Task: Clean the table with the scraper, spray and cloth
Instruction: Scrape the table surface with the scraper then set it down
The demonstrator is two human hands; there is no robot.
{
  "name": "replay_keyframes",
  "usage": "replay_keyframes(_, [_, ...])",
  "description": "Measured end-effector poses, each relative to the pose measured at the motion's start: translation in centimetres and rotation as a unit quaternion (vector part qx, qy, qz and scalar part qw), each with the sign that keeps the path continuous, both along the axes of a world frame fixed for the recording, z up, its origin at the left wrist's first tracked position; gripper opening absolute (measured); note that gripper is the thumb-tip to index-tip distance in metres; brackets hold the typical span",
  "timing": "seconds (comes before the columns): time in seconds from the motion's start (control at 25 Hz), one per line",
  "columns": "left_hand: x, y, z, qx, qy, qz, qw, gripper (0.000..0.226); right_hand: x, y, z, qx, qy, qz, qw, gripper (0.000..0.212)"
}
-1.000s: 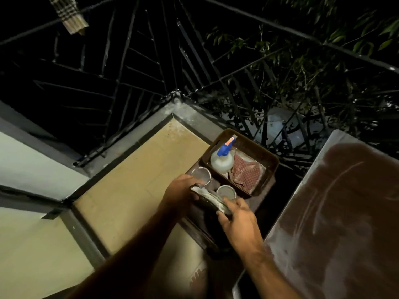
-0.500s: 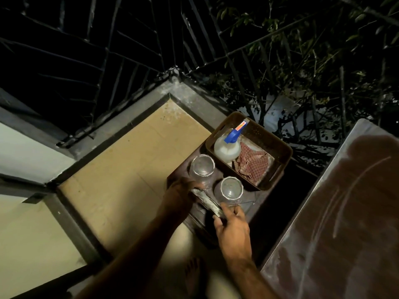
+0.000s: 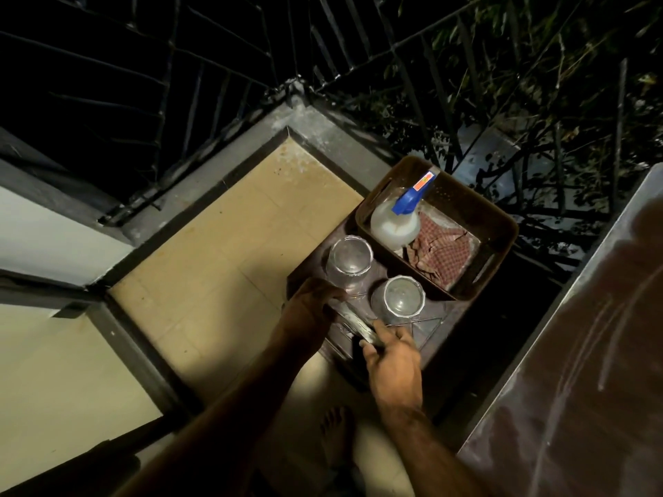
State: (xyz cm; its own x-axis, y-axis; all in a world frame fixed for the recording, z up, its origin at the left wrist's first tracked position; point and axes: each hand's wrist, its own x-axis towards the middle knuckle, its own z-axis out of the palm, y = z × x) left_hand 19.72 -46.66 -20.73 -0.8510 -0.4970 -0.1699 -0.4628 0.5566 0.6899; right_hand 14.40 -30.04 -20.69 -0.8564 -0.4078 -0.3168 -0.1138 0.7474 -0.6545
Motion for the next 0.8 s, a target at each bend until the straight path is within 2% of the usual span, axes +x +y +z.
replay_keyframes(0.4, [0.0, 0.4, 0.7, 0.018, -0.027, 0.001, 0.999, 0.037, -0.4, -0.3, -0.2, 0.008, -0.011, -0.024, 1.000, 0.049])
replay_keyframes(0.64, [0.7, -0.2, 2.9, -0.008, -0.008, -0.010, 1.000, 0.041, -0.5, 0.5, 0.9, 0.078, -0.098, -0.037, 0.991, 0.066])
replay_keyframes(0.8, [1.4, -0.1, 5.2, -0.051, -0.008, 0.002, 0.999, 0.058, -0.5, 1.6, 3.4, 0.107, -0.138, -0.060, 0.983, 0.071])
